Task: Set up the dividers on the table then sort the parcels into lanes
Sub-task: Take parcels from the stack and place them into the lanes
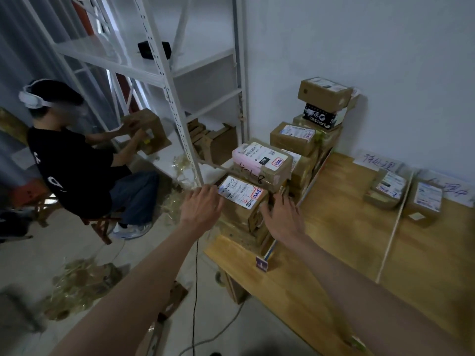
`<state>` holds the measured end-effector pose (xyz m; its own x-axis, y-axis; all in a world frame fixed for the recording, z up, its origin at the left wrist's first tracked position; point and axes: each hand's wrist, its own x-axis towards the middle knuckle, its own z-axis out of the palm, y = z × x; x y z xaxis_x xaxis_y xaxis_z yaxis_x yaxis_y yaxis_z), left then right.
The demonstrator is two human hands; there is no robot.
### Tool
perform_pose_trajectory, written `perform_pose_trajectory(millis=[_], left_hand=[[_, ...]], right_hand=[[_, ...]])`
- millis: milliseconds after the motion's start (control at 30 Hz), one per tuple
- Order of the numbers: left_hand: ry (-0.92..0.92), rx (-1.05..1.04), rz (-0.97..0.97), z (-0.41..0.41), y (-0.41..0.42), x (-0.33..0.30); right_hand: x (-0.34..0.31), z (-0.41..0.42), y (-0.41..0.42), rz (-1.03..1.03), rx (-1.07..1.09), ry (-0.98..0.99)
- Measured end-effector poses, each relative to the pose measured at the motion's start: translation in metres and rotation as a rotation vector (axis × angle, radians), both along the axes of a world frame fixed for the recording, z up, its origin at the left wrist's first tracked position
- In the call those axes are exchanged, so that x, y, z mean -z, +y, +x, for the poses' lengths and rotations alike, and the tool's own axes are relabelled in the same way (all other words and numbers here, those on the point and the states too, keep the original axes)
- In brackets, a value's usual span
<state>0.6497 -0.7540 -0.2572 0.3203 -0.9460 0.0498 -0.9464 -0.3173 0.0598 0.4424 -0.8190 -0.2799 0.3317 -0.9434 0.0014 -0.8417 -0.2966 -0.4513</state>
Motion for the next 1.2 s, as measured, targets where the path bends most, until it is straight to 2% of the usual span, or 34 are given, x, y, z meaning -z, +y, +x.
perform_pose_trajectory(millis=[233, 433, 767, 900, 1033, 1200], left_hand=[[0.031, 0.148, 0.019, 0.047, -0.032, 0.015], [0.17, 0.235, 0.045, 0.062, -0.041, 0.022], [0.35, 0.32, -0.051, 0.075, -0.02, 0.025], [0.429, 0.384, -0.065, 0.076, -0.018, 0.014], [0.471, 0.466, -0.073, 0.075, -0.02, 0.012], [0.494, 0.567, -0.066, 0.063, -0.019, 0.003]], right_hand=[[0.011, 0.038, 0.009, 0.107, 0.205, -0.043], [0.006, 0.07, 0.014, 0.253, 0.408, -0.253], [-0.008, 0.086, 0.049, 0.248, 0.525, -0.562], [-0.022, 0.081, 0.065, 0.431, 0.627, -0.719], [-0.036, 0.072, 0.079, 0.571, 0.659, -0.761], [-0.042, 0.059, 0.096, 0.619, 0.623, -0.719]])
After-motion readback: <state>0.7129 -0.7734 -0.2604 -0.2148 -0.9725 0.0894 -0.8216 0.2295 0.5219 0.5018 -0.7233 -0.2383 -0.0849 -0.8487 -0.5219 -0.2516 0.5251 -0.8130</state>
